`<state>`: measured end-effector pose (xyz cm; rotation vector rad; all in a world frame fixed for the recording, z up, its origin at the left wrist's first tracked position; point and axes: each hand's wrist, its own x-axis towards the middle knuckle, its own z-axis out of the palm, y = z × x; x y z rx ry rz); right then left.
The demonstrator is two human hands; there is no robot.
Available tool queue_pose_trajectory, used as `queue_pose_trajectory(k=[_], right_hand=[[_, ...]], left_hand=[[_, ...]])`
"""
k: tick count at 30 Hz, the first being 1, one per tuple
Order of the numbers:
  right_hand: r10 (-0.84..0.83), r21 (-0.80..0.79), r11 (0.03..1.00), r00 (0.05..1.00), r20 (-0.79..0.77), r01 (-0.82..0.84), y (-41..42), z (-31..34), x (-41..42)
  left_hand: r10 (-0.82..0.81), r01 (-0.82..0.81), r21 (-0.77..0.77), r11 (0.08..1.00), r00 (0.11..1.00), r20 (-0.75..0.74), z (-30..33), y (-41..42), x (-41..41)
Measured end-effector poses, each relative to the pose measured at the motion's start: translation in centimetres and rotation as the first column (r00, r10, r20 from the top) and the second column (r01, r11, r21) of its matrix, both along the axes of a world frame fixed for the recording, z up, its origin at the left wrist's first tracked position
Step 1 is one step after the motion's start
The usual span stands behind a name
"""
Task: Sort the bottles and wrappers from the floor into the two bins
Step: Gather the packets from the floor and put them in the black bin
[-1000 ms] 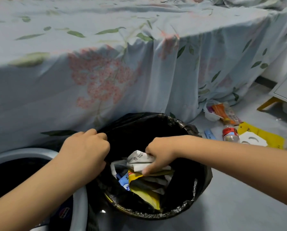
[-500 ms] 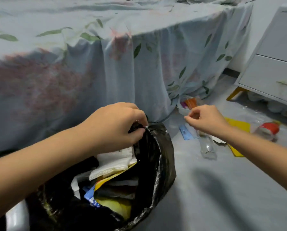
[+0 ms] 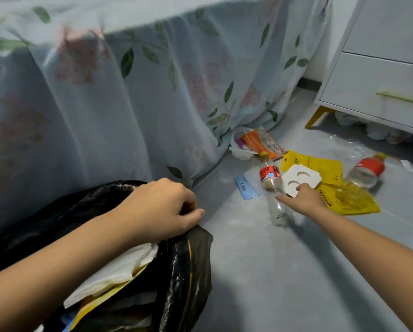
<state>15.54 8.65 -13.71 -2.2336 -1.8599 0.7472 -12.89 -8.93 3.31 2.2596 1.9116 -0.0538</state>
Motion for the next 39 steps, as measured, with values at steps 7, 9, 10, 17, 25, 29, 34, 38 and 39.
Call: queue_pose_trajectory(k=[7,9,10,17,25,29,34,38,39], right_hand=[[-0.176,-0.162,0.977,0.954,-0.241,0.139,0.0,-2.0,-2.3],[-0.214,-0.271,0.954,0.927,-0.308,0.130,-0.6,-2.0,-3.1],[-0.239,-0.296,0.946,0.904,-0.355,0.134,-1.0,-2.1,-3.4],[-0.270,-0.277,0.958,0.542,-0.796,0.070,-5.8,3.8,-5.4],[0.214,0.105,0.936,0.306,-0.928,-0.335,-11.9,15.9,-7.6],[0.411,0.230,0.819,0.257,-0.875,-0.526,-15.2,18.8,-9.6],[0.521,0.250,0.711,0.255,-0.814,-0.657,-18.1,20.4,-11.8],[0.572,0.267,0.691,0.281,-0.771,-0.672,-18.7,21.2,-12.0],[0.576,0.274,0.700,0.293,-0.763,-0.660,-18.6,21.1,-11.9]], left_hand=[[0.066,-0.066,0.006,0.998,0.994,0.092,-0.3,0.2,0.1],[0.067,-0.069,0.009,0.998,0.991,0.112,-0.4,0.2,0.1],[0.068,-0.070,0.011,0.997,0.990,0.125,-0.4,0.2,0.0],[0.065,-0.131,0.143,0.981,0.918,0.391,0.1,-0.1,-0.1],[0.201,-0.451,-0.057,0.891,0.279,0.939,5.3,0.1,1.5],[0.177,-0.384,-0.131,0.914,0.087,0.980,8.3,-1.5,1.2],[0.103,-0.583,-0.050,0.811,0.058,0.993,10.2,-4.3,-1.7],[0.097,-0.656,-0.047,0.753,0.041,0.994,10.7,-7.2,-4.9],[0.096,-0.669,-0.045,0.742,0.039,0.995,10.8,-8.0,-5.8]])
